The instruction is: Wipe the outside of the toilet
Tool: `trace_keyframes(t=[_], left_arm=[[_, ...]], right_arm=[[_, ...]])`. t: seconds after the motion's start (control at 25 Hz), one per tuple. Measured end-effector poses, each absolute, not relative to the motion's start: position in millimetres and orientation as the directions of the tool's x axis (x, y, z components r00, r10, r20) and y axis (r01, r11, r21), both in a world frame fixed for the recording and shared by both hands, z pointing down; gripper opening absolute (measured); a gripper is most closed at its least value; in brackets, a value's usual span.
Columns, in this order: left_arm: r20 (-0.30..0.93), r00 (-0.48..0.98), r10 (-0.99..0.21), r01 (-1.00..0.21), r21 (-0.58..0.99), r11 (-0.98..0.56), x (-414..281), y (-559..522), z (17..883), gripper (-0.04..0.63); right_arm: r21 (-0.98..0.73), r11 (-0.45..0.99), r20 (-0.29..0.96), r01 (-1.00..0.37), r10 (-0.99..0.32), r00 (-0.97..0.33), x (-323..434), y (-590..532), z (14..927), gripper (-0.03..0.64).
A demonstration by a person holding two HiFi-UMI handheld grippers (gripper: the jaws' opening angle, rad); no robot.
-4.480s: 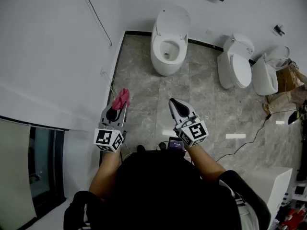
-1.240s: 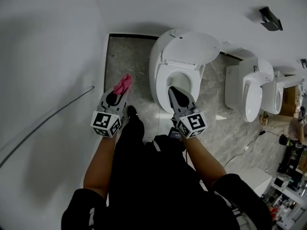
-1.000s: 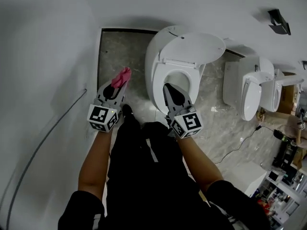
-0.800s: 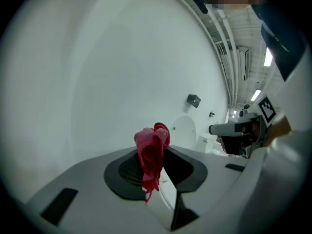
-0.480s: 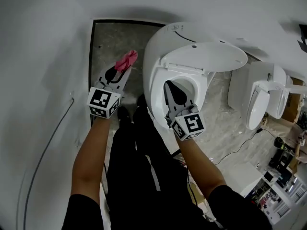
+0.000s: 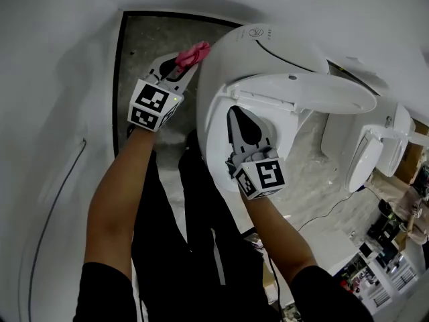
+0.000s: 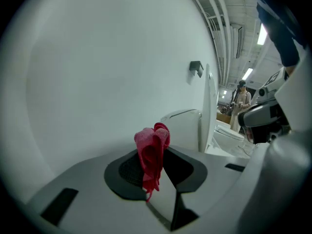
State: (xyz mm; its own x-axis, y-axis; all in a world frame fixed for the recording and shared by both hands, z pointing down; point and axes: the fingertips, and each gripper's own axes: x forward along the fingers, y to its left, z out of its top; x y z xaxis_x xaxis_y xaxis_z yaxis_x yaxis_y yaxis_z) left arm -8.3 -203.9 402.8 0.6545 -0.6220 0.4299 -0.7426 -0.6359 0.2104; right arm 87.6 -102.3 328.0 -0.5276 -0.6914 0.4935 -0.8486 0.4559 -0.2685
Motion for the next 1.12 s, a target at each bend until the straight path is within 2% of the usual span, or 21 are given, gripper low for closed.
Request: trace_keyframes(t=[0.32, 0.64, 1.12], left_arm=[[0.479, 0.730, -0.487, -0.612, 0.143, -0.778, 39, -252, 466, 0.107], [0.468, 0.795, -0.386, -0.493, 0.128, -0.860, 57, -253, 480, 0.103], [0.442, 0.805, -0.397, -0.506, 0.161, -0.847, 47, -193, 494, 0.095]], right_arm=[[-0.279, 0.327, 0.514, -0.903, -0.744, -0.427, 93, -102, 362, 0.037], [-0.282, 0.312, 0.534, -0.907, -0.735, -0.419, 116, -81, 389, 0.037], [-0.264, 0.348, 0.551, -0.899, -0.711, -0.437, 113, -77, 394, 0.037]])
